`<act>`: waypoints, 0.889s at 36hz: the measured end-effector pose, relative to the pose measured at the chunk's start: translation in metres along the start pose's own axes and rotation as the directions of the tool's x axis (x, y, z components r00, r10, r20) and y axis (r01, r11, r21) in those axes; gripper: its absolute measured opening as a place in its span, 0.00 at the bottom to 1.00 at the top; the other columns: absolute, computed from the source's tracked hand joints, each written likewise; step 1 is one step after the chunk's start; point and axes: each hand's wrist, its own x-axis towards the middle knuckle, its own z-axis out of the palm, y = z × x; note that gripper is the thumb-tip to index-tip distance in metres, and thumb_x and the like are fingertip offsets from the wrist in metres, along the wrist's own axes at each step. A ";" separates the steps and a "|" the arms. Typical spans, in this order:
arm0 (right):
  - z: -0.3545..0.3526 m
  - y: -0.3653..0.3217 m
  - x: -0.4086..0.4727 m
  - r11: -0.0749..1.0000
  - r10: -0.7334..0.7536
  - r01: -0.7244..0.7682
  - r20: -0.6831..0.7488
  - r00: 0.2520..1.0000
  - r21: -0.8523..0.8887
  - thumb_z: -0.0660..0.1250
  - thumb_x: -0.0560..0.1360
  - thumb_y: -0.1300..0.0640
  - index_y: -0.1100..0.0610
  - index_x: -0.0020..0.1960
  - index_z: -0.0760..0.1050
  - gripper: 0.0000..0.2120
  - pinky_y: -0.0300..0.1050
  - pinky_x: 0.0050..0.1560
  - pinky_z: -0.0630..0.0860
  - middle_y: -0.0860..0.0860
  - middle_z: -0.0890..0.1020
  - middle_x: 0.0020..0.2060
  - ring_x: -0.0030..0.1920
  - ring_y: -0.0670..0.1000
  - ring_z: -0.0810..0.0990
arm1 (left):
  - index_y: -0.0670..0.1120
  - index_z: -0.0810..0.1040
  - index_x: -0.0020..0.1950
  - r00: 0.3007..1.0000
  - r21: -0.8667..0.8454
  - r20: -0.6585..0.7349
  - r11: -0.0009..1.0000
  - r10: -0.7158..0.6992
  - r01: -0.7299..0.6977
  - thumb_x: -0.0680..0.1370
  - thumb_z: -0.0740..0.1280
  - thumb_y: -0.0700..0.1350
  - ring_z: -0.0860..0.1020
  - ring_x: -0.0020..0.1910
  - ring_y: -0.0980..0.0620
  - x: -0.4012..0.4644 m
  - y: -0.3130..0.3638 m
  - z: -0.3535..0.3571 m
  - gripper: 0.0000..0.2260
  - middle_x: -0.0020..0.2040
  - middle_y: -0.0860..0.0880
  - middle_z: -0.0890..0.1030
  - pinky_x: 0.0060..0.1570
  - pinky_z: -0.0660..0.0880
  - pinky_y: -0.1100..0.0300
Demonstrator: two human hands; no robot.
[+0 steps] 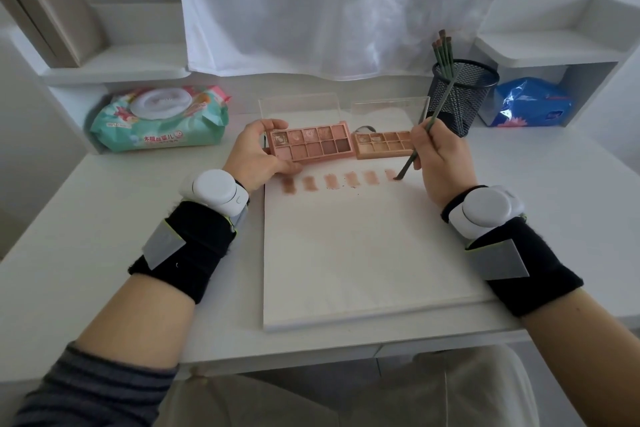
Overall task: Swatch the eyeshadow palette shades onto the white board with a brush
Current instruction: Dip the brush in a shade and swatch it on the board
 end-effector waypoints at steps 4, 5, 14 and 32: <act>0.002 0.000 0.000 0.997 0.013 -0.011 -0.022 1.000 0.078 0.56 0.81 0.57 0.52 0.40 0.69 0.11 0.44 0.38 0.69 0.49 0.73 0.29 0.31 0.45 0.70 | 0.47 0.71 0.57 1.000 -0.012 0.003 1.000 -0.003 0.003 0.62 0.75 0.27 0.78 0.38 0.51 -0.001 0.000 0.000 0.29 0.51 0.44 0.78 0.41 0.76 0.69; 0.003 -0.001 0.000 0.996 0.015 -0.014 -0.016 1.000 0.094 0.56 0.81 0.57 0.50 0.40 0.68 0.11 0.46 0.39 0.70 0.48 0.73 0.30 0.31 0.46 0.71 | 0.47 0.71 0.57 1.000 -0.015 0.003 1.000 -0.002 0.002 0.62 0.75 0.27 0.78 0.38 0.51 -0.001 0.000 0.001 0.29 0.51 0.44 0.77 0.41 0.76 0.69; 0.003 0.000 0.000 0.998 0.021 -0.024 0.058 0.998 0.050 0.55 0.81 0.57 0.49 0.38 0.67 0.12 0.48 0.37 0.70 0.51 0.74 0.30 0.30 0.47 0.70 | 0.48 0.70 0.57 1.000 -0.004 0.004 1.000 0.000 0.000 0.62 0.74 0.27 0.78 0.38 0.52 0.000 0.000 0.001 0.29 0.50 0.44 0.77 0.41 0.76 0.68; 0.002 -0.001 0.000 0.994 0.049 -0.051 0.018 0.999 0.093 0.56 0.81 0.57 0.51 0.38 0.68 0.12 0.40 0.34 0.67 0.50 0.73 0.28 0.26 0.42 0.68 | 0.48 0.71 0.56 1.000 -0.002 0.001 1.000 -0.002 0.002 0.62 0.75 0.27 0.78 0.38 0.52 0.001 -0.001 0.000 0.29 0.50 0.45 0.77 0.44 0.76 0.65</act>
